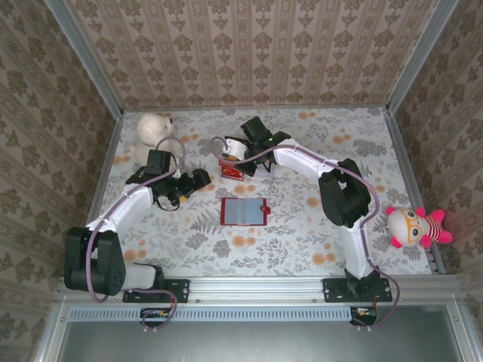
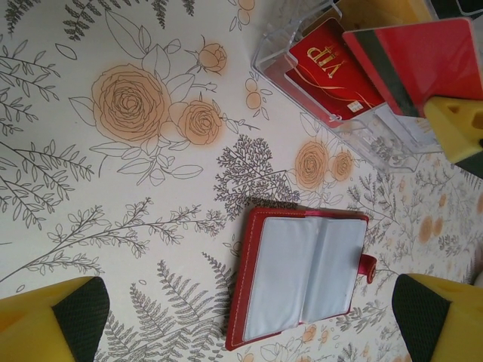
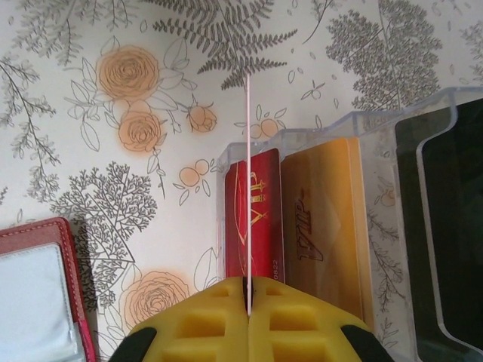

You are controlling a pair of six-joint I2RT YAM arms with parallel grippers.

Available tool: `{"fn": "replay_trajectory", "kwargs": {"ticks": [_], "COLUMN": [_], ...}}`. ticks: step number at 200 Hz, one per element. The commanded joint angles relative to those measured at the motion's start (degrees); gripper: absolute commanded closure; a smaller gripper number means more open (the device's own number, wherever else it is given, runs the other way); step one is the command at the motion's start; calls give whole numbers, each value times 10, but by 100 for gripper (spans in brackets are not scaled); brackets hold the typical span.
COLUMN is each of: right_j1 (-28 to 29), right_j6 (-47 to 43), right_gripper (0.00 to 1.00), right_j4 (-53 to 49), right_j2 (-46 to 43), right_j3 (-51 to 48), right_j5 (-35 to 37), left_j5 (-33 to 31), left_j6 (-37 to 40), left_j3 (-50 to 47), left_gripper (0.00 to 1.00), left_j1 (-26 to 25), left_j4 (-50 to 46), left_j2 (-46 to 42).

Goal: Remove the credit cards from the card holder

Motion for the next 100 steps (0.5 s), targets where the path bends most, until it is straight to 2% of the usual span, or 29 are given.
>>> {"fn": "replay_trajectory", "kwargs": {"ticks": [1, 43, 100], "right_j1": [3, 4, 5], "right_j6": [-22, -34, -51], "right_gripper": [100, 100, 99], "right_j4": [-21, -18, -7], "right_j2": [16, 27, 43], "right_j3": [23, 25, 31], "right_j5": [15, 47, 48], "left_j5": [-16, -26, -40], "left_j6": [-3, -8, -9], "left_j3": [-6, -12, -20], "left_gripper": [0, 0, 0], "left_j1": [-2, 0, 6], "left_j4": [2, 3, 4], "left_j2": [6, 1, -8]}}
